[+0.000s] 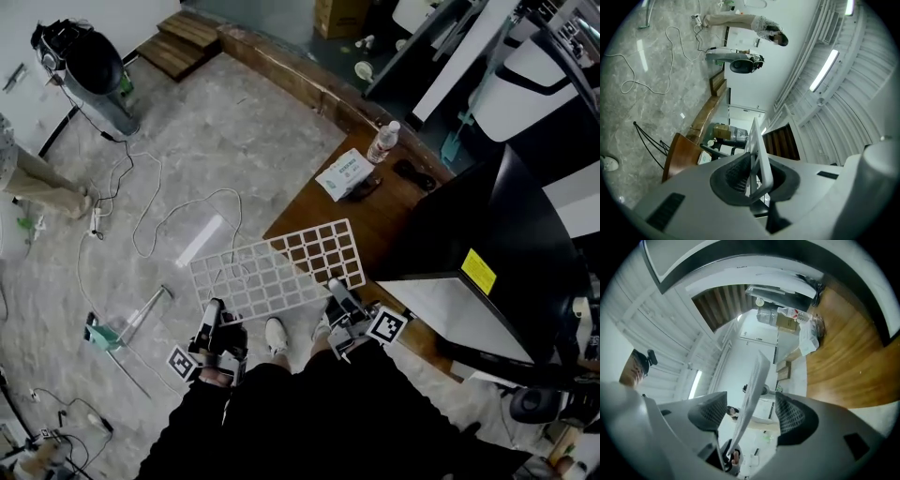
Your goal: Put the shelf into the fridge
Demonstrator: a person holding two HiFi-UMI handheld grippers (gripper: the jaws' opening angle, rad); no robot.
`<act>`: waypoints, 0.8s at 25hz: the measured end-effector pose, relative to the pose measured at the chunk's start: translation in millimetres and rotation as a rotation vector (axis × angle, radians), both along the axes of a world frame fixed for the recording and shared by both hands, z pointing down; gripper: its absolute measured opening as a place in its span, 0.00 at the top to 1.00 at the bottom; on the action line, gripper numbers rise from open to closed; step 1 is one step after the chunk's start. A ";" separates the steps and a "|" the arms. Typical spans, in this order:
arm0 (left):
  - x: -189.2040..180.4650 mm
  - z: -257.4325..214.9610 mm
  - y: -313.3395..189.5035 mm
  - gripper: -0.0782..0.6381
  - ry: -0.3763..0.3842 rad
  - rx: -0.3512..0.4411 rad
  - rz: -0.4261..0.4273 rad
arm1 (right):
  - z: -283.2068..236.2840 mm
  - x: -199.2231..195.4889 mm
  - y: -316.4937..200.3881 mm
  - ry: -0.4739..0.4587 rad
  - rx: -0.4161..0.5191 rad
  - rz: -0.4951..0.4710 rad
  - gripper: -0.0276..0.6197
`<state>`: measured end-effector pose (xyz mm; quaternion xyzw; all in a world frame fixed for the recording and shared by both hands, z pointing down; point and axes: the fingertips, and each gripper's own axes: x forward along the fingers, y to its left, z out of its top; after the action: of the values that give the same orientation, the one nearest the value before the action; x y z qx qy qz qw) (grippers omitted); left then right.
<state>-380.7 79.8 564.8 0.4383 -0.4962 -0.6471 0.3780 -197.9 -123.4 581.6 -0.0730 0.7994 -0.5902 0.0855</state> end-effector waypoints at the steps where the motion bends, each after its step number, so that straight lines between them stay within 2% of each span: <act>1: 1.3 -3.8 3.8 0.84 -0.005 -0.003 0.008 | -5.3 -1.2 1.6 -0.021 -0.005 0.001 0.47; 7: -1.6 -23.8 10.9 0.84 -0.019 -0.006 0.054 | -34.0 -2.1 -0.3 -0.079 -0.003 0.033 0.73; 11: 0.3 -32.8 19.1 0.84 -0.037 0.017 0.095 | -43.2 10.2 14.6 -0.079 0.036 0.051 0.75; 15: 4.3 -42.0 18.4 0.84 -0.033 0.039 0.139 | -47.9 37.2 14.7 -0.107 -0.016 0.162 0.79; 17: 6.4 -47.7 13.6 0.84 -0.029 0.050 0.168 | -50.9 49.1 13.3 -0.090 -0.021 0.208 0.88; 20: 20.5 -45.0 9.1 0.84 -0.029 0.059 0.219 | -55.8 73.6 19.4 -0.113 -0.014 0.263 0.89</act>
<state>-360.2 88.9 519.8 0.5101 -0.4315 -0.6100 0.4260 -124.3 -104.0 525.8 -0.1442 0.7728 -0.5826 0.2062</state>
